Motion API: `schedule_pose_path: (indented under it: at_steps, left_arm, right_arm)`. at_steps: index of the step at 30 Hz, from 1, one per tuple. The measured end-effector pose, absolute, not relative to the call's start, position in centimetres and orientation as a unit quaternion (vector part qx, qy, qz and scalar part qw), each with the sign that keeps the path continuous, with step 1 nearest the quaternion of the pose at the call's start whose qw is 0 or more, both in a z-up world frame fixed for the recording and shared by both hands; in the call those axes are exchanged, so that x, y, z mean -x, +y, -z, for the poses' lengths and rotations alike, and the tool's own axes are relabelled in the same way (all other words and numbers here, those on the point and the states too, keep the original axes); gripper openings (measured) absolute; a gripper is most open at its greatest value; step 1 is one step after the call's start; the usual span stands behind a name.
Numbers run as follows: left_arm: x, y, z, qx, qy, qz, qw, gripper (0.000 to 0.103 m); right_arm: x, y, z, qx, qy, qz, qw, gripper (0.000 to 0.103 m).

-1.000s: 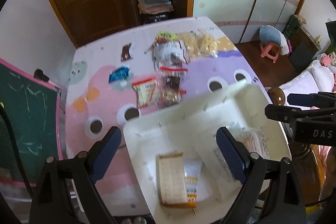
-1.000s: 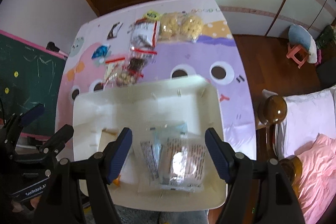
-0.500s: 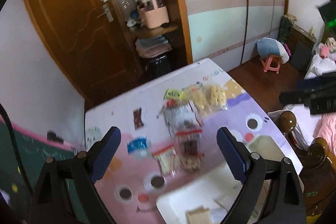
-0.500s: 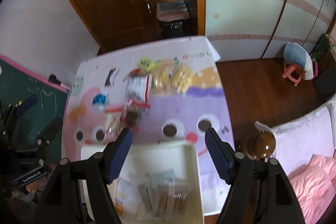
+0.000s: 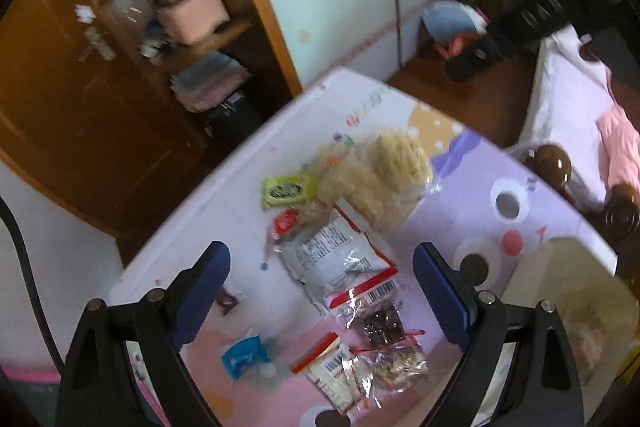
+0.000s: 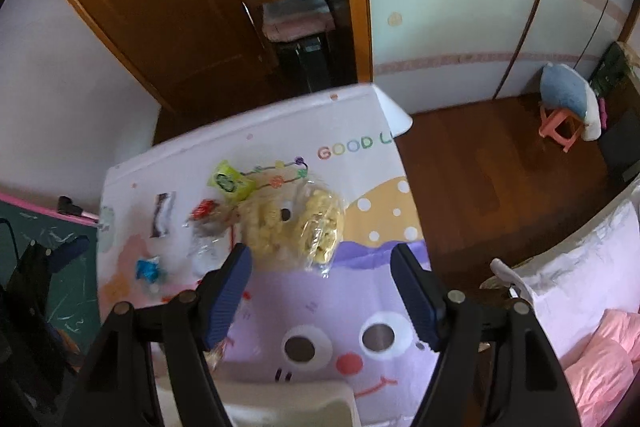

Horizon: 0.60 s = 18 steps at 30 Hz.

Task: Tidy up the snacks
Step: 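Move both tools back over the remaining snacks, then grasp the red-striped white bag with the left tool while the right tool grasps a puffed-snack bag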

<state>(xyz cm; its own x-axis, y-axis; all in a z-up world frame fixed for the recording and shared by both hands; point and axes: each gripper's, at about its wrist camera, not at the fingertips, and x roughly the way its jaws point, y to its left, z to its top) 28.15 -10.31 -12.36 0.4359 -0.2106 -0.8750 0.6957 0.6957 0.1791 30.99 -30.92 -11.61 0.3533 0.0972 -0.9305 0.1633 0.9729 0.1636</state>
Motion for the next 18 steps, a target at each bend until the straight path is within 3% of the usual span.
schedule_pose_path:
  at_steps: [10, 18]
  left_arm:
    - [-30.6, -12.4, 22.4, -0.389, 0.476, 0.302, 0.729, 0.092]
    - [-31.7, -13.7, 25.9, -0.411, 0.487, 0.306, 0.707, 0.092]
  right_arm:
    - [-35.6, -31.4, 22.1, -0.17, 0.636, 0.039, 0.752, 0.072]
    - [-37.3, -31.1, 26.3, -0.198, 0.66, 0.043, 0.724, 0.072]
